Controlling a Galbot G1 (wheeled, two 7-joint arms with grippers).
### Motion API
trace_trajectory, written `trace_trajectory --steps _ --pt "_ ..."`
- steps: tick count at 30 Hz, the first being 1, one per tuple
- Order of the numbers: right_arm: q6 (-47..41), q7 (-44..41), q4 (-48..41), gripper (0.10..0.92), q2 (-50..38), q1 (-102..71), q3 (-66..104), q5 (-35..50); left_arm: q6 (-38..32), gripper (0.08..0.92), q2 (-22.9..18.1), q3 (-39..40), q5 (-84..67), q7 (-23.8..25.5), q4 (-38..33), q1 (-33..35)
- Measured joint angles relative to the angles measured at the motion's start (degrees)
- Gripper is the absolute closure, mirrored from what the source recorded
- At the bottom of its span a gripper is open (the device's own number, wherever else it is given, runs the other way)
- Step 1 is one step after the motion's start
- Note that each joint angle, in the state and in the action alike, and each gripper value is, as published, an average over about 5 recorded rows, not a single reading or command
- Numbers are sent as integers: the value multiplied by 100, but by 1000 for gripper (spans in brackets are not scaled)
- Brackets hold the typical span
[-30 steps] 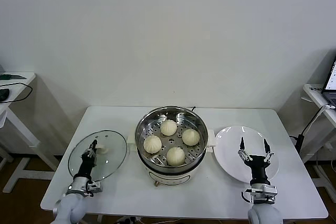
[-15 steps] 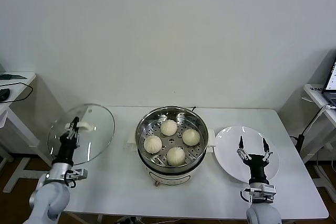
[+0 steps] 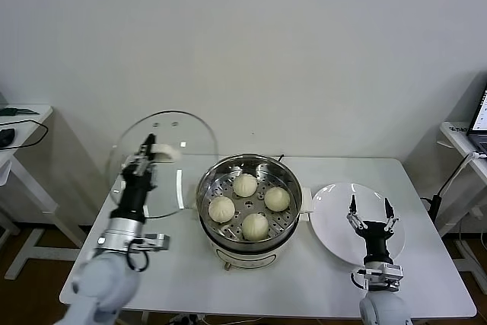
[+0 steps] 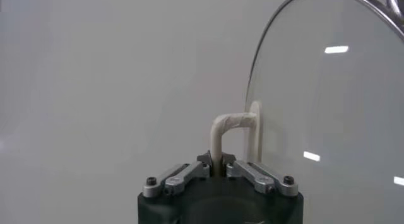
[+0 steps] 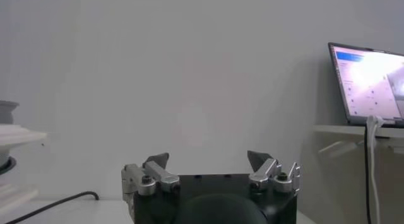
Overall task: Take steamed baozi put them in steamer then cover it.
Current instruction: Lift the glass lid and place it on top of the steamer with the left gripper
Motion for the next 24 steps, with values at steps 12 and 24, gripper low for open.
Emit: trace_trajectory --steps 12,24 --pt "3 11 -138 203 53 88 42 -6 1067 803 -554 1880 664 850 -180 -593" --pt "8 12 -259 203 88 150 104 -11 1680 803 -1100 2779 1526 1641 384 -1087"
